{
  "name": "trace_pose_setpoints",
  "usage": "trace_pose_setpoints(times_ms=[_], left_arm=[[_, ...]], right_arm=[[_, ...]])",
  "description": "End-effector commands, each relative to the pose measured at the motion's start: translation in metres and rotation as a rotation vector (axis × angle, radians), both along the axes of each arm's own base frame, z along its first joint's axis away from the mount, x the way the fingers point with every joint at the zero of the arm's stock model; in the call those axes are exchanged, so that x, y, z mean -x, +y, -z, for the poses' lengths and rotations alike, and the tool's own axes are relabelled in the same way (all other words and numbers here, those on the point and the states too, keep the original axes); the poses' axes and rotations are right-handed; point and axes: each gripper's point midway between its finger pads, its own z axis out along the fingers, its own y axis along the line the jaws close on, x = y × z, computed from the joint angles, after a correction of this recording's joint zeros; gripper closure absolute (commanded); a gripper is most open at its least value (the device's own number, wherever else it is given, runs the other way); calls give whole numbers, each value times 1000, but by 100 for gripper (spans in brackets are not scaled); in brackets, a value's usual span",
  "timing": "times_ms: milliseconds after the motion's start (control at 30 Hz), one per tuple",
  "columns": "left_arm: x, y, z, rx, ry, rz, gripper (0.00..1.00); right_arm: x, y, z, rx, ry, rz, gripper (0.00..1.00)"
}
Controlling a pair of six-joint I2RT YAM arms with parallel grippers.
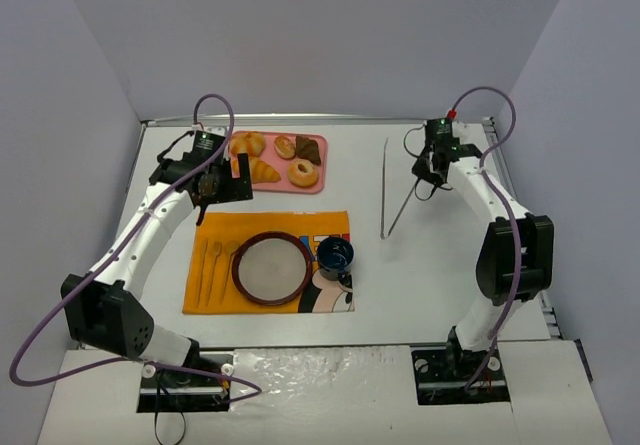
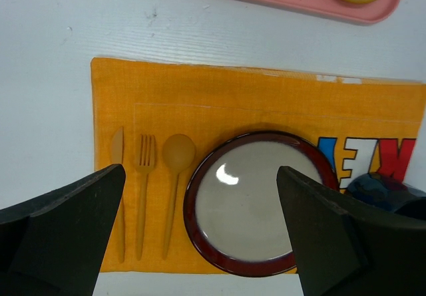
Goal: Place the bread
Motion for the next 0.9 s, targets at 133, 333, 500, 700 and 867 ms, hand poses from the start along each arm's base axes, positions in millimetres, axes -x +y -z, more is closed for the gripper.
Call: trace_pose_setpoints(times_ms=[133, 333, 500, 700, 867], left_arm=[[3, -51, -96, 307, -175, 144, 3], [15, -91, -151, 609, -251, 304, 3], [25, -116, -183, 825, -299, 440, 3], [32, -140, -216, 1087, -385, 604, 3], [39, -146, -230, 1212, -411, 676, 3]], right_arm=[[-13, 113, -174, -396, -411, -456, 100], [11, 175, -245, -724, -571, -710, 100], [30, 198, -287, -994, -655, -812, 100], [53, 234, -301, -1219, -606, -910, 100], [67, 249, -312, -1336, -606, -967, 100]])
